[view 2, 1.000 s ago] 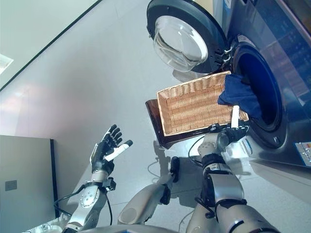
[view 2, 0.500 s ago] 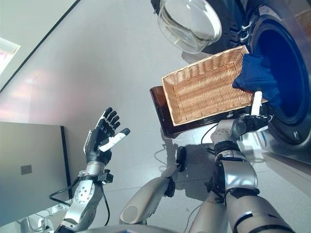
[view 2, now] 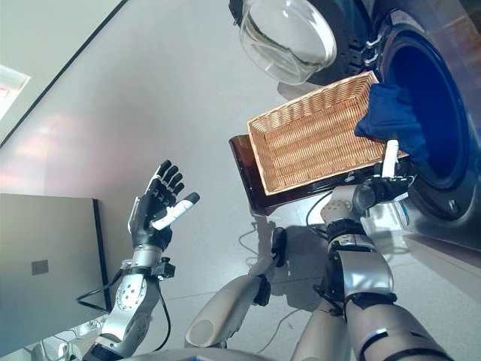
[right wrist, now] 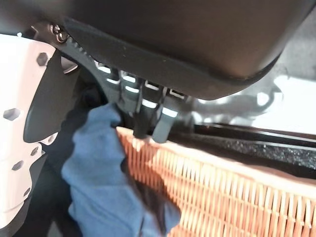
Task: Pick up the clothes and place them into the washing machine
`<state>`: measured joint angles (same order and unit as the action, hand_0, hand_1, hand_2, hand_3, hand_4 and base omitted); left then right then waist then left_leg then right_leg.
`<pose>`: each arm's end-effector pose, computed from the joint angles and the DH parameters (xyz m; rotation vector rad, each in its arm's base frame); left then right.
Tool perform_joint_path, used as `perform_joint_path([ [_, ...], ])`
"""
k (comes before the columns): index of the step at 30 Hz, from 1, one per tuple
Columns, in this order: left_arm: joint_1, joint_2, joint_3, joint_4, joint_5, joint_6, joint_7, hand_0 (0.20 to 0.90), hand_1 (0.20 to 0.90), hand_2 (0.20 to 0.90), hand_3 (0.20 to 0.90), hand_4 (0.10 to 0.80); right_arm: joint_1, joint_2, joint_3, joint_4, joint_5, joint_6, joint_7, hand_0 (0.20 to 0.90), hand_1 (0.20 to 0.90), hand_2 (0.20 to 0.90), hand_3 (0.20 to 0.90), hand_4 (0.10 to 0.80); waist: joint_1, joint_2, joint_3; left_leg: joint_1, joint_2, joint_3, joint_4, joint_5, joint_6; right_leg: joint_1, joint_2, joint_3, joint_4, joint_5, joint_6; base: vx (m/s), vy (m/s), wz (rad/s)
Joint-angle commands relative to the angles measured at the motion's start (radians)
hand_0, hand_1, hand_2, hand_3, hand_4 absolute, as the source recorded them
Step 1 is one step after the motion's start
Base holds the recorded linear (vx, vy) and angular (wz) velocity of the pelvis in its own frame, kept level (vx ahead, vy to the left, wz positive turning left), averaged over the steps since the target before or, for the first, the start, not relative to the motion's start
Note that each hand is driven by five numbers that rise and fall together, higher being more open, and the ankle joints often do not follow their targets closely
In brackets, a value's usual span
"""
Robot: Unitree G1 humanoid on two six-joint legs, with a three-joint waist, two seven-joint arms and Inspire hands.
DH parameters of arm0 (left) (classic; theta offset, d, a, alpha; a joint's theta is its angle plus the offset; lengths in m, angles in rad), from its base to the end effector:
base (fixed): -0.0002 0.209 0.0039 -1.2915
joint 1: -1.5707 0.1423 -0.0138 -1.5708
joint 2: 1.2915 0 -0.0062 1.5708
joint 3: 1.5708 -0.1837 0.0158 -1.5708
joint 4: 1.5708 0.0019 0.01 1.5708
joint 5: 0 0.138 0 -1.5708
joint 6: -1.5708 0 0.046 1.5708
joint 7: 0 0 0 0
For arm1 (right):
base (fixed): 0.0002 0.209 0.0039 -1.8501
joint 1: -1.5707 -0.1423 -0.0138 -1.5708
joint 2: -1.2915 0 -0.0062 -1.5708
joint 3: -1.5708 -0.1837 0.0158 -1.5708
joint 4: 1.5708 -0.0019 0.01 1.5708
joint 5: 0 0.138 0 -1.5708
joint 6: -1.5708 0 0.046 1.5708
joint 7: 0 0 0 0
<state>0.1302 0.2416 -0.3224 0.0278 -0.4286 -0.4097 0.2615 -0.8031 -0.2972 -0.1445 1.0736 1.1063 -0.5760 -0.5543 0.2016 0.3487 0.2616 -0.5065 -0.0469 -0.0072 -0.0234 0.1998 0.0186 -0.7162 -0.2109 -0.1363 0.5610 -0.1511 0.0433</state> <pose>0.1661 0.1449 0.0250 -0.2651 -0.1197 0.0574 0.3237 -0.2337 0.0945 0.9273 -0.1487 -1.0276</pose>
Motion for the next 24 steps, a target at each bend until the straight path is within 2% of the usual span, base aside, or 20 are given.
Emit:
perform_joint_path([
  [1, -0.047, 0.001, 0.079, -0.093, -0.023, -0.123, 0.026, 0.900, 0.900, 0.900, 0.900, 0.800, 0.041, 0.099, 0.101, -0.201, -0.066, -0.067, 0.096, 0.900, 0.900, 0.900, 0.900, 0.800, 0.009, -0.078, -0.011, 0.089, -0.025, 0.028, 0.035, -0.148, -0.049, 0.227, 0.000, 0.044, -0.415, 0.180, 0.039, 0.029, -0.022, -0.04],
  [5, -0.045, -0.016, 0.094, -0.074, -0.028, -0.124, 0.029, 0.900, 0.900, 0.900, 0.900, 0.800, 0.131, 0.170, 0.127, -0.276, -0.056, -0.070, 0.115, 0.900, 0.900, 0.900, 0.900, 0.800, -0.006, -0.101, -0.026, 0.110, -0.027, 0.028, 0.020, -0.142, -0.051, 0.267, -0.001, 0.034, -0.457, 0.202, 0.046, 0.031, -0.028, -0.05],
  [12, -0.033, -0.018, 0.102, -0.083, -0.028, -0.128, 0.033, 0.900, 0.900, 0.900, 0.900, 0.800, 0.126, 0.196, 0.140, -0.247, -0.060, -0.071, 0.102, 0.900, 0.900, 0.900, 0.900, 0.800, 0.001, -0.115, -0.045, 0.125, -0.028, 0.024, 0.009, -0.141, -0.047, 0.298, -0.003, 0.021, -0.493, 0.218, 0.051, 0.010, -0.007, -0.01],
  [19, -0.013, -0.004, 0.090, -0.098, -0.042, -0.130, 0.005, 0.900, 0.900, 0.900, 0.900, 0.800, 0.004, 0.141, 0.110, -0.162, -0.071, -0.067, 0.061, 0.900, 0.900, 0.900, 0.900, 0.800, 0.029, -0.097, -0.037, 0.113, -0.033, 0.016, 0.003, -0.135, -0.045, 0.282, -0.007, 0.015, -0.483, 0.211, 0.049, 0.003, 0.011, 0.05],
  [24, -0.005, 0.018, 0.078, -0.100, -0.055, -0.139, -0.013, 0.900, 0.900, 0.900, 0.900, 0.800, -0.103, 0.066, 0.095, -0.100, -0.073, -0.054, 0.043, 0.900, 0.900, 0.900, 0.900, 0.800, 0.056, -0.073, -0.025, 0.095, -0.039, 0.011, 0.002, -0.139, -0.043, 0.253, -0.017, 0.013, -0.458, 0.194, 0.050, 0.006, 0.023, -0.01],
])
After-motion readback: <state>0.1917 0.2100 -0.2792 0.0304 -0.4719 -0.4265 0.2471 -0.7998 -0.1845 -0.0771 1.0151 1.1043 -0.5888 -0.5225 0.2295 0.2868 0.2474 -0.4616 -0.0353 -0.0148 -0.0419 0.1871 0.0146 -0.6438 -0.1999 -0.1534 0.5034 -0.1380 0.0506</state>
